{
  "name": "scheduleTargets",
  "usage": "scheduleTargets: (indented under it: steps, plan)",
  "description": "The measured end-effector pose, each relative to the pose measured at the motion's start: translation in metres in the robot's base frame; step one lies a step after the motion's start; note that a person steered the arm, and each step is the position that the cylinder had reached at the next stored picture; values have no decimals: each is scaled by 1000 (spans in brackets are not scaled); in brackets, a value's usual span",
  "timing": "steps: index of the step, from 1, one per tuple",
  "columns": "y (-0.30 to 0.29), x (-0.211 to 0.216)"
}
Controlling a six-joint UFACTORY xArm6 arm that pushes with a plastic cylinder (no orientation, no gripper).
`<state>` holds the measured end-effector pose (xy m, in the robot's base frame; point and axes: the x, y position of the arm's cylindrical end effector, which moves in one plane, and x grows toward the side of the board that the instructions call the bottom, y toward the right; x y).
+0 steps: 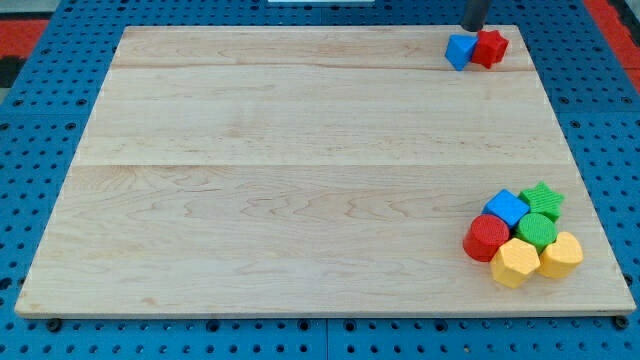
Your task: Push the red star to the green star
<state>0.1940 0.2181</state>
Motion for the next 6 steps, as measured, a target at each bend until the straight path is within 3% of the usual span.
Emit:
scheduleTargets:
  steps: [6]
  plan:
    - [22, 153]
